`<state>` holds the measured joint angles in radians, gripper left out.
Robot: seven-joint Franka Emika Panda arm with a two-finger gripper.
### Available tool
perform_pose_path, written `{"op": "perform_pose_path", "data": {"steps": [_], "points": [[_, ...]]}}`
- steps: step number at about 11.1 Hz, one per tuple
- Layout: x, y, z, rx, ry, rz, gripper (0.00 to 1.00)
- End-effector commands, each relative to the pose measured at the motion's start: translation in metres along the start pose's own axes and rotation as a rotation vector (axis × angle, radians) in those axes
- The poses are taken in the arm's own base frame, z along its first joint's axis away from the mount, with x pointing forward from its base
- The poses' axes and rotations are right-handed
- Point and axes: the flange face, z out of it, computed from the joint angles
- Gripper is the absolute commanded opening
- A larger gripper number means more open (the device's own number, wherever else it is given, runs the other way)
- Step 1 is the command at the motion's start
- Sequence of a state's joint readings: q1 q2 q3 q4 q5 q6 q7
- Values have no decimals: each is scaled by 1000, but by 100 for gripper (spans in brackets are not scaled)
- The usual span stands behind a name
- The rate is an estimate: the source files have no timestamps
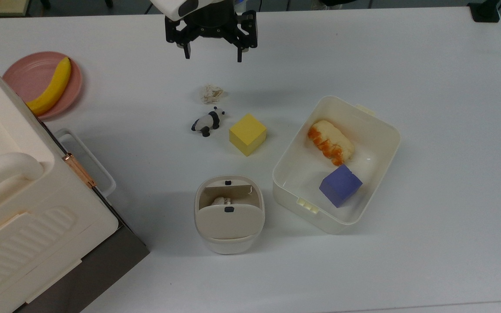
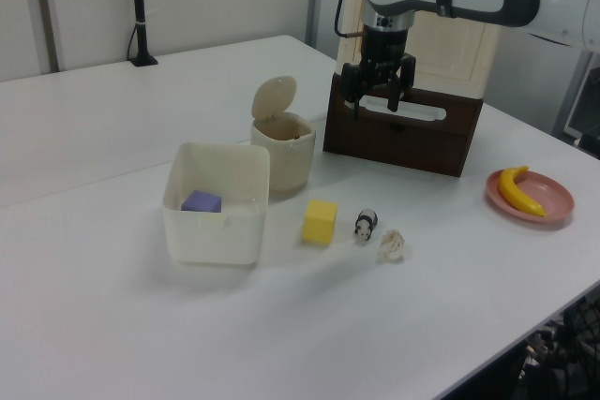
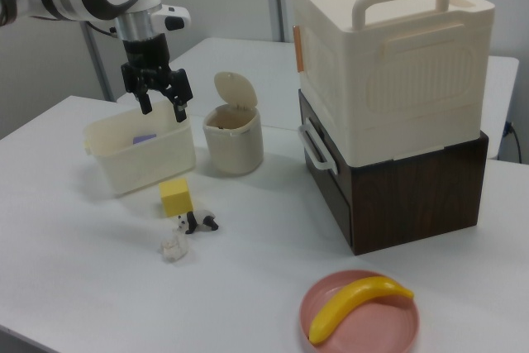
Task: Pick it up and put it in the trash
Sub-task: 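Move the open gripper down toward the small white figurine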
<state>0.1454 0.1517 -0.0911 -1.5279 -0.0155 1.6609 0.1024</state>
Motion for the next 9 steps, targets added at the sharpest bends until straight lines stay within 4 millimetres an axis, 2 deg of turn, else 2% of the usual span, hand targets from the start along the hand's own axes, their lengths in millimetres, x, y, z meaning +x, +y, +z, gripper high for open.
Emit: {"op": "perform_pose_path", "data": {"steps": [1,3,6,8,9], "points": [[-8,5,-1,5,-2,-14,100],[-10,5,-1,5,-5,-23,100],[-30,6,25,7,-68,-111,100],[-48,8,55,14,-90,-160,100],[-54,6,79,5,-108,-168,100]]}}
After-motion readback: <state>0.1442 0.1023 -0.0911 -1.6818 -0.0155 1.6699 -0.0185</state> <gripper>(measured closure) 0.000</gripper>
